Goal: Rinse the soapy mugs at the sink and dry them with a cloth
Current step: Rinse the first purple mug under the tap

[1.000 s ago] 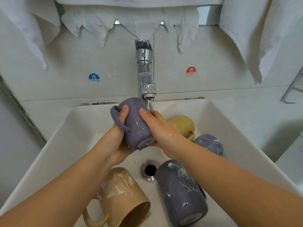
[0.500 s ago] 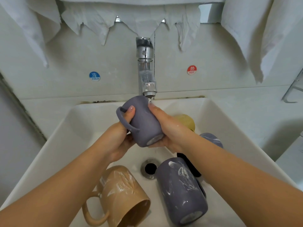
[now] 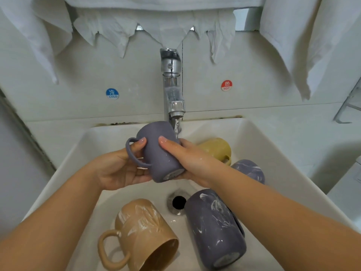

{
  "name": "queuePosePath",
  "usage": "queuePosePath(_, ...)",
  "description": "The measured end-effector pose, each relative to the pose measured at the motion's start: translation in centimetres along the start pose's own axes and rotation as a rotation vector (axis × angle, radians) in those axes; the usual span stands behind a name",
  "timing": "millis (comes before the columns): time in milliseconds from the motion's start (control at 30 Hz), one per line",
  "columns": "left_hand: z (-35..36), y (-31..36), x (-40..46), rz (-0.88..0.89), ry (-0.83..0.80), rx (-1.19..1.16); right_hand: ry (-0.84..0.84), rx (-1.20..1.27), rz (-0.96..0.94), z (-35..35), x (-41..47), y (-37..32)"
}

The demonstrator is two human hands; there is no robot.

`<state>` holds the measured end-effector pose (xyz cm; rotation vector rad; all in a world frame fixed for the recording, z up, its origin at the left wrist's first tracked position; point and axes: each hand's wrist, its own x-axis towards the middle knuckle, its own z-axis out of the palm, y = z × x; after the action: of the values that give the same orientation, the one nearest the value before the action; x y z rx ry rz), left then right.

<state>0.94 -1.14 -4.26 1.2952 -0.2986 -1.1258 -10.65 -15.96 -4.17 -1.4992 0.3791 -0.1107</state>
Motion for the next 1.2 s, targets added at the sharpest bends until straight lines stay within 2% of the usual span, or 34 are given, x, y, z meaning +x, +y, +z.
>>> queuePosePath(67, -1.2, 0.3, -0.3, 0.0, -0.033, -0.02, 0.009, 0.071, -0.002, -0.2, 0.1, -0.1)
queuePosePath(133, -1.6, 1.0, -0.3, 0.019, 0.049, -0.041, 0.062, 0.107, -0.037, -1.1, -0.1, -0.6)
queuePosePath(233, -0.5, 1.9, -0.1, 0.062, 0.182, 0.08, 0.194, -0.189, -0.157, -2.0, -0.6, -0.4)
queuePosePath(367, 3.6, 1.0, -0.6, 0.113, 0.252, 0.432, 0.254, -0.475, -0.353, -0.9, -0.4, 0.5)
queuePosePath(433, 4.9, 0.1, -0.5, 0.156, 0.322, 0.458, 0.265, -0.604, -0.419, -0.3, 0.0, 0.9)
queuePosePath(500, 5.3, -0.6, -0.2, 0.183, 0.4, 0.377, 0.257, -0.684, -0.423, 0.2, 0.3, 1.2)
queuePosePath(567, 5.3, -1.0, 0.1, 0.214, 0.467, 0.288, 0.208, -0.583, -0.363, 0.5, 0.4, 1.2)
queuePosePath(633, 5.0, -1.3, 0.5, 0.265, 0.525, 0.258, 0.151, -0.374, -0.301, 0.6, 0.5, 1.0)
queuePosePath(700, 4.7, -1.4, 0.9, 0.311, 0.561, 0.255, 0.096, -0.27, -0.218, 0.5, 0.0, 0.4)
queuePosePath(900, 4.9, -1.6, 1.6, 0.363, 0.551, 0.208, 0.097, 0.027, 0.044, -0.3, 0.6, -0.4)
queuePosePath(967, 4.9, -1.7, 1.8, 0.399, 0.561, 0.233, 0.046, 0.104, 0.114, -0.5, 0.2, -0.4)
queuePosePath(1067, 4.9, -1.8, 1.8, 0.412, 0.601, 0.247, -0.019, 0.054, 0.158, -0.5, -0.2, -0.1)
queuePosePath(1200, 6.0, -1.8, 1.7, 0.441, 0.633, 0.32, 0.034, -0.063, 0.039, -0.5, 0.0, -0.4)
